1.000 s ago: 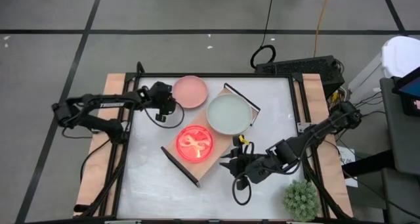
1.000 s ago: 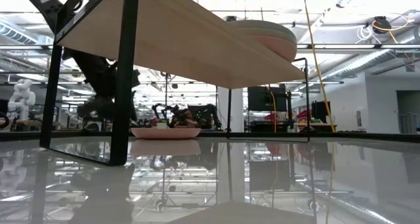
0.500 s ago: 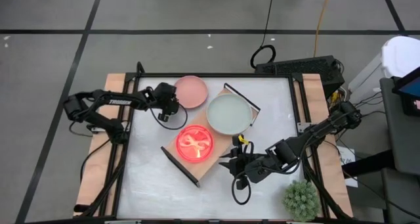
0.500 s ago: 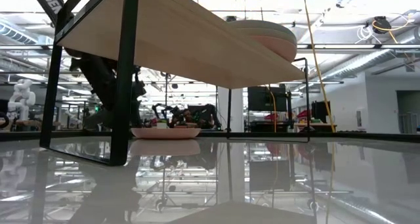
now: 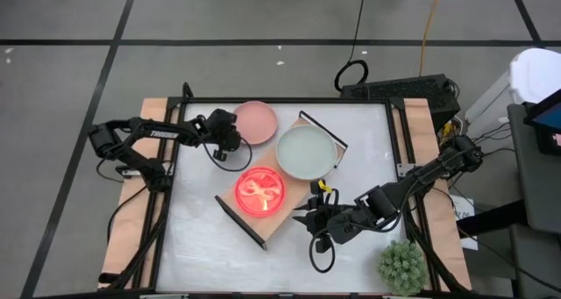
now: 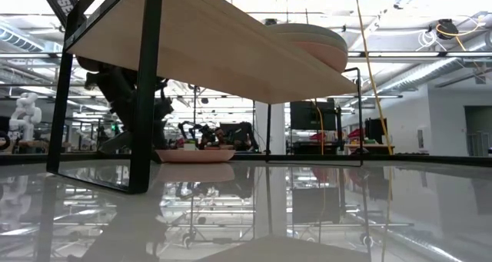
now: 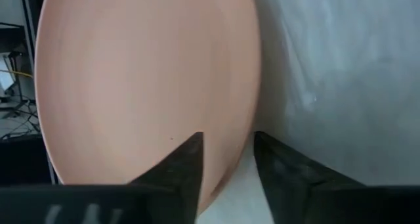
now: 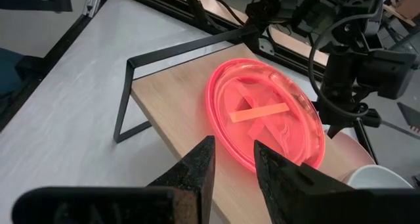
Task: Place and stack plates onto a shelf
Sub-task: Stack the big light pink plate on top of the big gray plate on the shelf
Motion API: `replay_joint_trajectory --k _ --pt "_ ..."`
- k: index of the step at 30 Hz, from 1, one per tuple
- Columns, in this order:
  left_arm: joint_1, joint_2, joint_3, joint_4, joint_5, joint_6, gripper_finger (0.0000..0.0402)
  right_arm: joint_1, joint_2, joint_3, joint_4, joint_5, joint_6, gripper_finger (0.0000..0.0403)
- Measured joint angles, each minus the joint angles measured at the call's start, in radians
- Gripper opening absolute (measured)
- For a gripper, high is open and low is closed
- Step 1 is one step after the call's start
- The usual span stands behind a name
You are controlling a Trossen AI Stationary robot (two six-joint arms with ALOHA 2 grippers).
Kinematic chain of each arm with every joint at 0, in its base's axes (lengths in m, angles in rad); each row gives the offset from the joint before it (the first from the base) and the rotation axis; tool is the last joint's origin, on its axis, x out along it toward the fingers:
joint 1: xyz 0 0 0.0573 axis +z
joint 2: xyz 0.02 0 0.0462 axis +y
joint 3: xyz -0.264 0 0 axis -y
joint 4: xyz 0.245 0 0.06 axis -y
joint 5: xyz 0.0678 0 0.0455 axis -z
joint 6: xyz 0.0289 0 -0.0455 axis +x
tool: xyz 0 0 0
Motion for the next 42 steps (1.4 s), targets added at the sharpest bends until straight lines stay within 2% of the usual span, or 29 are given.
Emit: replay_joint_trajectory --k 7,13,21,30,35,42 --pt "0.001 0.003 -0.002 0.000 -0.015 0.018 0.0052 0.000 0.000 0.000 0.000 0.000 0.000 0.0089" --pt "-0.011 0.001 -0.002 0.022 -0.027 0.020 0.0018 0.000 0.000 0.000 0.000 0.000 0.000 0.0089" --pt "-0.046 -0.046 -0.002 0.013 -0.082 0.005 0.0014 0.000 0.000 0.000 -0.001 0.000 0.003 0.0089" --pt "-0.062 -0.270 -0.001 -0.111 -0.101 -0.058 0.0013 0.002 0.000 0.000 -0.039 -0.001 0.057 0.0089" --pt "-0.088 -0.400 -0.001 -0.161 -0.078 -0.087 0.0013 0.002 0.000 0.000 -0.043 0.000 0.071 0.0088" --pt "-0.146 -0.521 0.012 -0.182 -0.076 -0.092 0.0013 0.003 -0.022 0.001 -0.048 -0.003 0.071 0.0056"
